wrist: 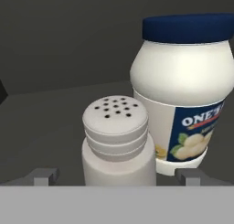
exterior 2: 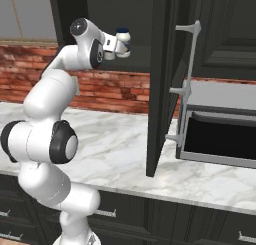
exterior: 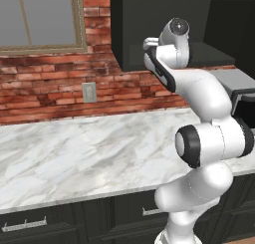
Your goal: Take 2 condiments from the cabinet and move them on the counter near the stove.Make sure the condiments are lined up with each other, next to each other.
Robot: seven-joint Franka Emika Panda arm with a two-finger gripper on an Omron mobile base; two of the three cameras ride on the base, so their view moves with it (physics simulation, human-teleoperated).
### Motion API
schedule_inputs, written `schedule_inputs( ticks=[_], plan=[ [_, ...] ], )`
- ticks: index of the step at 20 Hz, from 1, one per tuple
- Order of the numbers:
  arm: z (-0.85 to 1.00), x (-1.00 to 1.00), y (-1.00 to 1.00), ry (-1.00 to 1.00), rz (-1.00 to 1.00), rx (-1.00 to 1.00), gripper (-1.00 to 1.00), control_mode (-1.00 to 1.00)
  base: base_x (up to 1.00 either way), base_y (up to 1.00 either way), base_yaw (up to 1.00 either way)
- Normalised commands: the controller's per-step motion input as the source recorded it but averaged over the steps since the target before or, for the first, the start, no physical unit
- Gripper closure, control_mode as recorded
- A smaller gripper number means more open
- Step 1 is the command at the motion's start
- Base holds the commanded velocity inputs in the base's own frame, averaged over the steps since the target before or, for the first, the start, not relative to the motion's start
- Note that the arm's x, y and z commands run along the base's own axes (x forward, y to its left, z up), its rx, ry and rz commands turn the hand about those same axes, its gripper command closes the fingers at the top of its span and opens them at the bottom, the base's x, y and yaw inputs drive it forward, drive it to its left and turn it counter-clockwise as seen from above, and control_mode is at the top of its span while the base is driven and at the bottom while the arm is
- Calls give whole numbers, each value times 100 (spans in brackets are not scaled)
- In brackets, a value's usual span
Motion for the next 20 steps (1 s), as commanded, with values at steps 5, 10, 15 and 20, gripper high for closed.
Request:
schedule_inputs(
  ticks=[5,10,15,20],
  plan=[
    [0,10,0,0,-1,0,-100,-100,0,0,0],
    [0,0,0,0,0,0,100,-100,0,0,0],
    [-6,-7,0,-3,0,0,100,-100,0,0,0],
    [-2,-91,-3,-15,1,-4,100,-100,0,0,0]
  ],
)
